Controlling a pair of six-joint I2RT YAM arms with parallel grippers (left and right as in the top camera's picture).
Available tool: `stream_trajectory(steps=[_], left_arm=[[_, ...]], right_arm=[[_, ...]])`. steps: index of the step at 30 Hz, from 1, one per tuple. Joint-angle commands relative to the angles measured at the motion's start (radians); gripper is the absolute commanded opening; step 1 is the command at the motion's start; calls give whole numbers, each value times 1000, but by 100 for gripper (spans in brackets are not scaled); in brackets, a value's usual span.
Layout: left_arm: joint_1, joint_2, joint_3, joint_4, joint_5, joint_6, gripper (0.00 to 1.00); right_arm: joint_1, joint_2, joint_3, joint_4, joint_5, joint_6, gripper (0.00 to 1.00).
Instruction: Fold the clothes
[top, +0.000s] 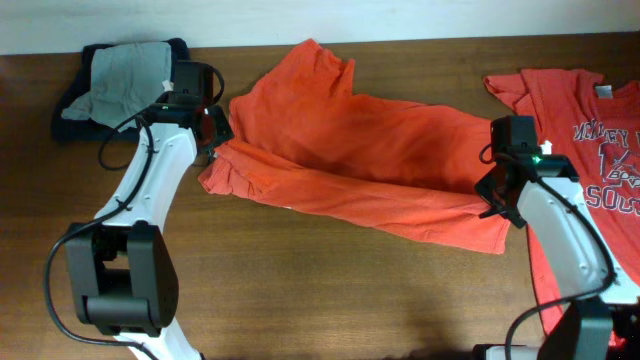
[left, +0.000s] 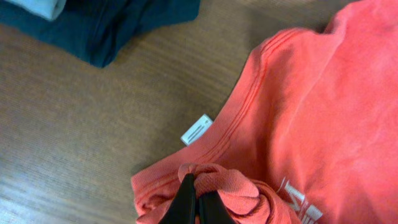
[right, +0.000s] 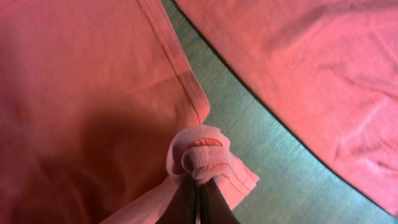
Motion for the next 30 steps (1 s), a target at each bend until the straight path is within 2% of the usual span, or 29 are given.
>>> stream_trajectory(steps=[1, 16, 20, 30], left_arm=[[-10, 6, 17, 24, -23, 44, 0], [-32, 8, 17, 170, -29, 83, 0], [-57, 11, 17, 186, -31, 120, 0], [-76, 86, 17, 190, -37, 119, 1]], right_arm=[[-10, 41, 21, 22, 48, 5, 4], [-10, 129, 21, 120, 106, 5, 4], [-10, 129, 21, 125, 107, 6, 4], [-10, 130, 20, 132, 108, 5, 4]])
